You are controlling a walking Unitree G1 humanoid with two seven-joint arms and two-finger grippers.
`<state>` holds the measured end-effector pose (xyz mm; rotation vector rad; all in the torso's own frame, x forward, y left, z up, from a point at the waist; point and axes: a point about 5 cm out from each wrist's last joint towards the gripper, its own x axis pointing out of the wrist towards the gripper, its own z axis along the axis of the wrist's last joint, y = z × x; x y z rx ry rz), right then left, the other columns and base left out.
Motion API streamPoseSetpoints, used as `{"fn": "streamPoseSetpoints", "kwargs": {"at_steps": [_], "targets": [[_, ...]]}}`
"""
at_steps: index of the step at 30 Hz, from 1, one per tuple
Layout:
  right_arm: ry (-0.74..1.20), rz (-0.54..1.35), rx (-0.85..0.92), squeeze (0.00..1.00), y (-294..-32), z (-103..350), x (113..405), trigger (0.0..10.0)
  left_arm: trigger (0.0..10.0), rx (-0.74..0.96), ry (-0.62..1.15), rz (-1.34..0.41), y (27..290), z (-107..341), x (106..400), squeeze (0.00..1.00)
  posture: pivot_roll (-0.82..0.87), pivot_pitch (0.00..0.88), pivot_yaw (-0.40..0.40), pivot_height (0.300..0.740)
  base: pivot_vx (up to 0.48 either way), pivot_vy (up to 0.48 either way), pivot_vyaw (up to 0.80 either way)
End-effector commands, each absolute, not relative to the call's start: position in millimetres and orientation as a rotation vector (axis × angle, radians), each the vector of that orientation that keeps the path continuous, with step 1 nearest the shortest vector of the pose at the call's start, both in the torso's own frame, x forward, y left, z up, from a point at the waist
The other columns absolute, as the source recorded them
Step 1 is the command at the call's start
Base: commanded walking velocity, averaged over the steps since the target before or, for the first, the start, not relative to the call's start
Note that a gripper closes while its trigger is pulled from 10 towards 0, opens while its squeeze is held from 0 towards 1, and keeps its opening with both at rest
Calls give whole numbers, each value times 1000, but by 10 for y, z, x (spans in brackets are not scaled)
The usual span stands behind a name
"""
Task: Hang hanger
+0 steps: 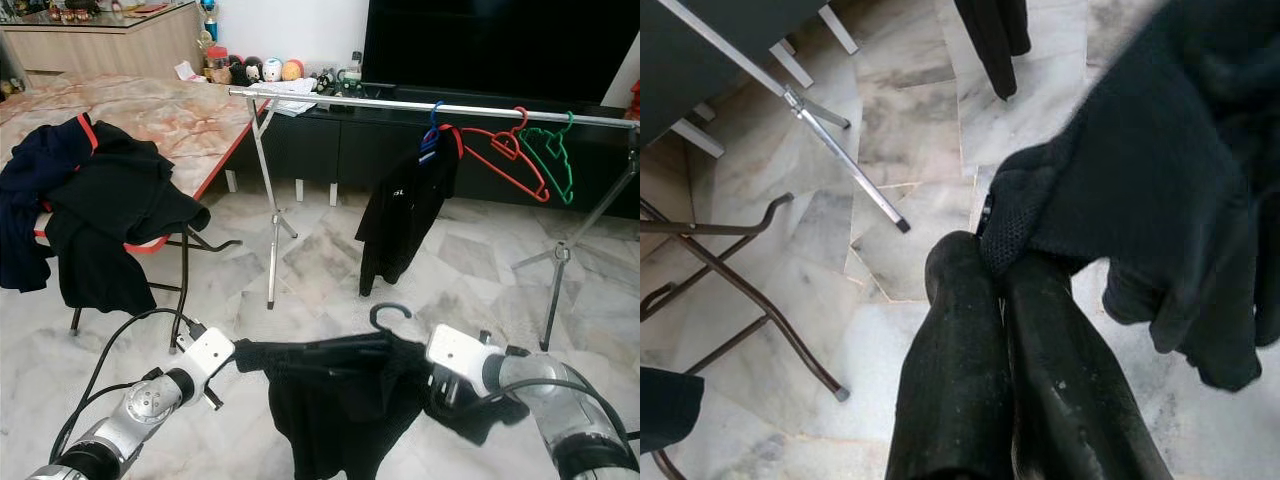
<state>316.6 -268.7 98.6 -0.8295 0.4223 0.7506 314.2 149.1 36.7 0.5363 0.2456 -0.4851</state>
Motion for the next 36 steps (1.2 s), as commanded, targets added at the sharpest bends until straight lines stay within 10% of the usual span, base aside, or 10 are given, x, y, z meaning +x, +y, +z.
{"fn": "streamPoseSetpoints", "kwargs": {"at_steps": [1,36], "targets": [[348,696,-744,0,-2687,1081,3224,0,0,542,295,-488,1548,295,3095,0,1,70,15,740,0,0,0],[517,546,-1111,0,-2862,659,3054,0,0,97,306,-547,1585,534,3193,0,-1,80,8,740,0,0,0]]}}
